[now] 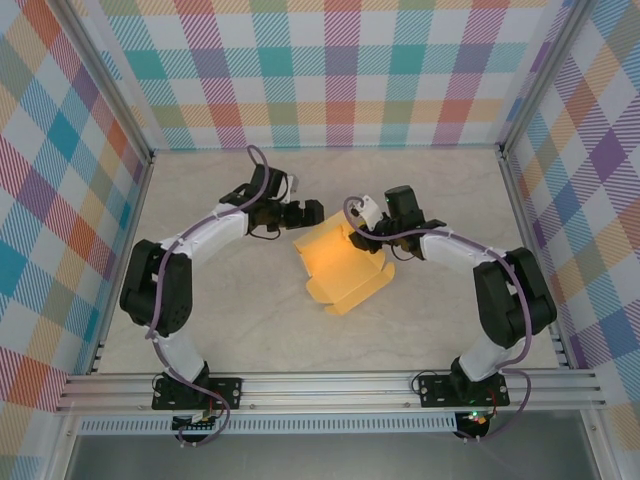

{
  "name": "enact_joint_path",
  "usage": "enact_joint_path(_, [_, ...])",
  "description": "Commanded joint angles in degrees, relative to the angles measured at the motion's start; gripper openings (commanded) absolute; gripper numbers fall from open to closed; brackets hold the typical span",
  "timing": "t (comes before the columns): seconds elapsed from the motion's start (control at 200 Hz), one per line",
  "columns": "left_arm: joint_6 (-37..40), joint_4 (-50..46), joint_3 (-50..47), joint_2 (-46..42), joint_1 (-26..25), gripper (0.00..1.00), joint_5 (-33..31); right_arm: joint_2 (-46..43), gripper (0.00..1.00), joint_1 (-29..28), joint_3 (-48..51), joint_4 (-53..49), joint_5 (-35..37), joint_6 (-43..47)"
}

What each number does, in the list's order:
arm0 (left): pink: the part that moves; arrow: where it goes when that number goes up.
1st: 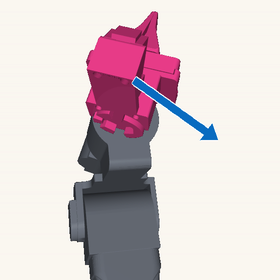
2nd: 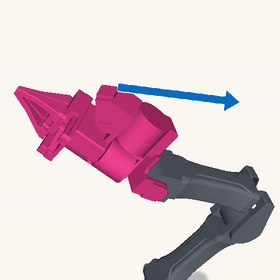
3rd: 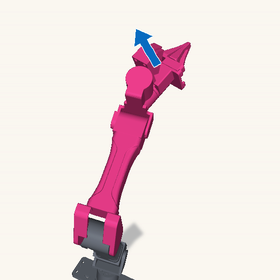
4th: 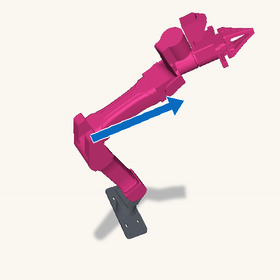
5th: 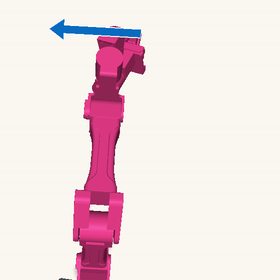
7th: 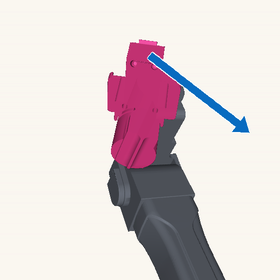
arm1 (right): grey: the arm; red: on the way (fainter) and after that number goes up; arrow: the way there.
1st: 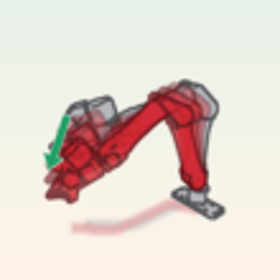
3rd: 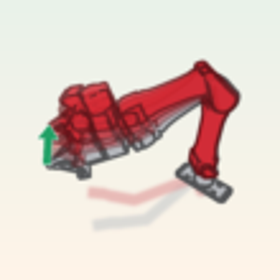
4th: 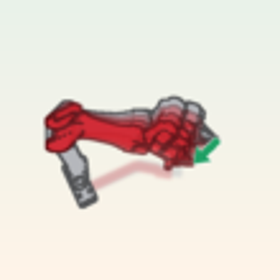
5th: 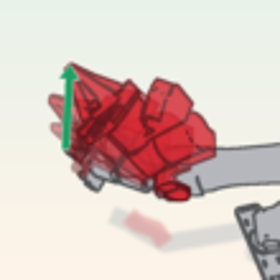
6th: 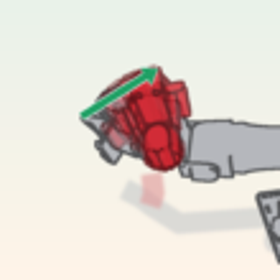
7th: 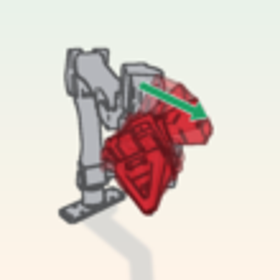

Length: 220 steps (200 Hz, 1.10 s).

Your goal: Fold the paper box

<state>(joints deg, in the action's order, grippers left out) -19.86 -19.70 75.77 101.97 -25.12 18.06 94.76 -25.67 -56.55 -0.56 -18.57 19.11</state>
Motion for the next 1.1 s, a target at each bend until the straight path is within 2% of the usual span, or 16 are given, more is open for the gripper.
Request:
enact_joint_path(0.0, [0.2, 2.0, -0.5, 0.1, -1.8, 0.99, 2.8, 0.4, 0.25, -3.6, 0.9, 5.7, 4.2, 1.4])
enact_joint_path(0.115, [0.3, 2.5, -1.1, -0.2, -1.9, 0.99, 2.5, -0.3, 0.26, -7.1, 6.6, 13.6, 11.8, -3.0])
enact_joint_path(0.2, [1.5, 1.7, -1.0, -0.2, -1.9, 0.99, 2.2, -1.7, 0.24, -7.4, 12.6, 19.6, 14.4, -7.9])
enact_joint_path(0.335, [2.6, 1.0, -1.1, -0.7, -1.7, 0.99, 1.6, -3.3, 0.22, -7.3, 19.0, 25.2, 18.2, -8.8])
enact_joint_path(0.49, [7.0, 0.2, -0.1, -0.3, -1.6, 1.00, 3.1, -1.6, 0.23, -7.3, 20.3, 28.0, 17.2, -9.4])
enact_joint_path(0.725, [9.6, 0.7, 2.2, 4.7, -1.6, 0.99, 11.6, 1.6, 0.27, -7.4, 19.9, 32.5, 17.4, -12.6])
enact_joint_path(1.095, [10.3, -1.5, 3.9, 8.0, -1.6, 0.97, 13.1, 5.2, 0.39, -7.5, 23.0, 47.4, 19.7, -18.9])
